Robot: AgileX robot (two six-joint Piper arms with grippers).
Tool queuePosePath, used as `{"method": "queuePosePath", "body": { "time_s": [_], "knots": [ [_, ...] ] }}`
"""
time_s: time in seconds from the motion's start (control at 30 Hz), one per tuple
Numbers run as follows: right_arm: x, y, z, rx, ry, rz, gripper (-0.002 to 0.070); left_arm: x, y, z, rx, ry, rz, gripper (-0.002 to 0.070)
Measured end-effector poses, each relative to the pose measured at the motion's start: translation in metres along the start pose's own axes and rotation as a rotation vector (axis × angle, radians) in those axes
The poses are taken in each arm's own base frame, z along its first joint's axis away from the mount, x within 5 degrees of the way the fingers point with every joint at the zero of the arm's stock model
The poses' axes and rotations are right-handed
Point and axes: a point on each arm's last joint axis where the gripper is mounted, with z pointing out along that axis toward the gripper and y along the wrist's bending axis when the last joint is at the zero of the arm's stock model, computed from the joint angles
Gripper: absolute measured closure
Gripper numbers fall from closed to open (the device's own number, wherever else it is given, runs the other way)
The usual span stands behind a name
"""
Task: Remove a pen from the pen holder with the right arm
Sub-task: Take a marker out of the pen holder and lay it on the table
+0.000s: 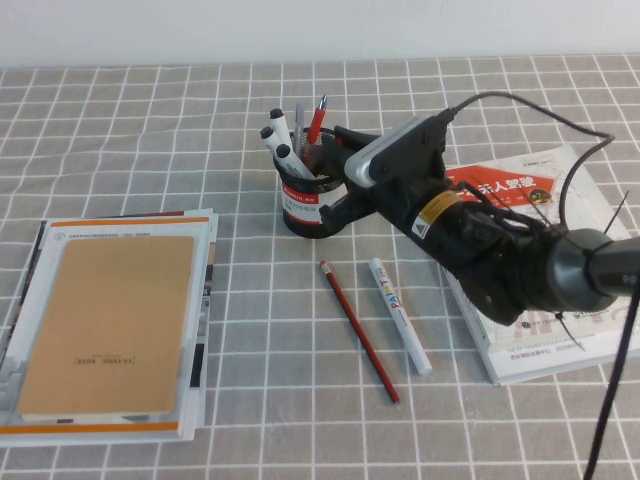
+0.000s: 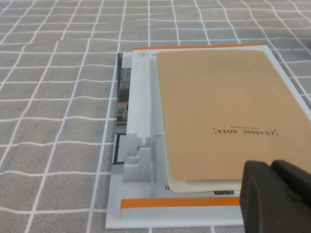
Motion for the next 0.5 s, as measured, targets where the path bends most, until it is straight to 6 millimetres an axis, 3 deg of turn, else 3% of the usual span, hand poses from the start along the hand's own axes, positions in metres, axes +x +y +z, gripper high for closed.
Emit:
{"method": "queuePosePath", "body": {
  "time_s": [0.33, 0.5],
  "knots": [
    [-0.046, -0.004, -0.007, 0.006, 0.009, -0.033, 0.0638, 0.0, 0.0, 0.0, 0.0, 0.0, 0.0, 0.0678],
    [-0.082, -0.005, -0.018, 0.004, 0.011, -0.073, 0.0638, 0.0, 0.0, 0.0, 0.0, 0.0, 0.0, 0.0678]
  ]
}}
